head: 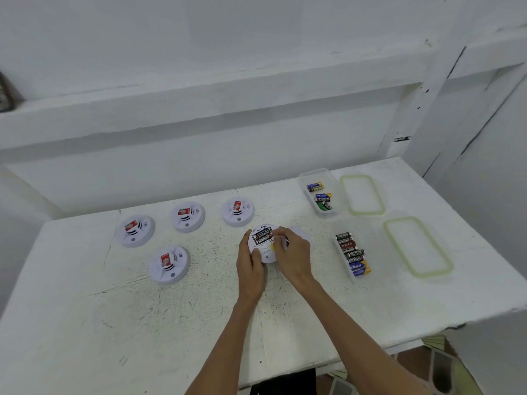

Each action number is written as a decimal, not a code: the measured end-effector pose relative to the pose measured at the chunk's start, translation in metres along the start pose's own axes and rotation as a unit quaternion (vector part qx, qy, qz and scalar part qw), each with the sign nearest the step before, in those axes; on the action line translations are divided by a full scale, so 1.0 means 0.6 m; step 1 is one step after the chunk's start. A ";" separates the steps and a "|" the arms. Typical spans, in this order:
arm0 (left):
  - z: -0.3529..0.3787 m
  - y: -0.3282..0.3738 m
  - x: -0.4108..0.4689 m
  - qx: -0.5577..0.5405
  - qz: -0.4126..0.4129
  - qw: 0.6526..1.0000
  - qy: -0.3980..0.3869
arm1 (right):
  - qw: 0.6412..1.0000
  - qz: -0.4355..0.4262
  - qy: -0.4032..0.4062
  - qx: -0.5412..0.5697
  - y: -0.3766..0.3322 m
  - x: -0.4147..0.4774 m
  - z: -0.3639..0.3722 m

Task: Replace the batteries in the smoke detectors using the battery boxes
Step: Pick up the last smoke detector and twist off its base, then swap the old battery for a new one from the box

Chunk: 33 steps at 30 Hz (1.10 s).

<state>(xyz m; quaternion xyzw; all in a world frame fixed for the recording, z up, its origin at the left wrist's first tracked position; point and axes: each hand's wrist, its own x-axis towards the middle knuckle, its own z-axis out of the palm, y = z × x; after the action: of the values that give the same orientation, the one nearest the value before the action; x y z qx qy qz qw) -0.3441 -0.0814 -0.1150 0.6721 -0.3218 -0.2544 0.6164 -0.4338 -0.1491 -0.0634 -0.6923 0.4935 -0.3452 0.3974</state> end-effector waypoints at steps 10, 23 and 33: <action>-0.002 0.015 -0.005 0.001 0.029 0.999 -0.022 | 0.993 0.099 -0.043 -0.037 -0.017 0.037 0.008; 0.015 0.025 -0.003 -0.008 0.030 0.999 -0.043 | 0.997 0.057 0.053 0.017 -0.019 0.019 -0.032; 0.073 0.017 -0.015 -0.002 0.017 0.997 -0.076 | 0.996 -0.038 0.078 0.031 -0.002 0.007 -0.067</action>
<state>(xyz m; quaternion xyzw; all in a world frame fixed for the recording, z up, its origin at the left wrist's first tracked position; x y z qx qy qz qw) -0.3836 -0.1041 -0.1102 0.6443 -0.3788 -0.2943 0.5957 -0.4670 -0.1614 -0.0439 -0.6691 0.4854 -0.4278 0.3655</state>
